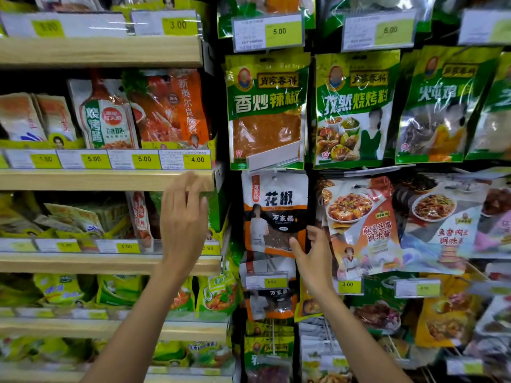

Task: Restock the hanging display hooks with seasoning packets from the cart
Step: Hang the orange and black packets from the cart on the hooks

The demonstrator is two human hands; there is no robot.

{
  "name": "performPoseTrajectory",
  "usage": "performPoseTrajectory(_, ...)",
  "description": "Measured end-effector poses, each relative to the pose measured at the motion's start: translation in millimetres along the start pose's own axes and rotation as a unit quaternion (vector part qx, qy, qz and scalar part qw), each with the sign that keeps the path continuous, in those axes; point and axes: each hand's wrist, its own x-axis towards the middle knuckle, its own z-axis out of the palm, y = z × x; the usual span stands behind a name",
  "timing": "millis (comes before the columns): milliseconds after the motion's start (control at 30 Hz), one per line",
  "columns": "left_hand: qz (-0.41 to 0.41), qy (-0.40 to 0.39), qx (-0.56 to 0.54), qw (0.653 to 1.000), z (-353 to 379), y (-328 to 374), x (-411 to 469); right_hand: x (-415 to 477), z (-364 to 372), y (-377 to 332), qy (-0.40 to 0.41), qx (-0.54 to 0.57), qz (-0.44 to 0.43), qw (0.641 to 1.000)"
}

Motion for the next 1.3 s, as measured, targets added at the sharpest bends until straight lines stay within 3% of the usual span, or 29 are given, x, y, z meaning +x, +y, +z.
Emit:
performPoseTrajectory(67,0.004,-0.007,-0.056,0.998,1,19,-21,-3,-2,7,-0.014,0.006,-0.006,1.0)
performPoseTrajectory(133,-0.036,-0.079,-0.156,0.984,8,39,-38,3,-2,7,-0.027,0.021,0.002,0.999)
performPoseTrajectory(233,-0.2,-0.213,-0.294,0.91,31,61,-42,21,3,3,-0.039,0.034,0.006,0.999)
performPoseTrajectory(300,-0.286,-0.253,-0.334,0.862,55,66,-34,36,10,-2,-0.046,0.052,0.013,0.997)
performPoseTrajectory(433,-0.376,-0.274,-0.395,0.792,98,64,-14,70,24,-7,-0.059,0.115,0.038,0.991)
performPoseTrajectory(733,-0.455,-0.323,-0.447,0.7,138,50,-4,111,45,3,-0.087,0.206,0.071,0.972)
performPoseTrajectory(967,-0.463,-0.291,-0.49,0.679,144,50,2,117,47,5,-0.127,0.242,0.098,0.957)
performPoseTrajectory(1300,-0.453,-0.25,-0.441,0.733,115,59,-14,84,36,4,-0.09,0.203,0.076,0.972)
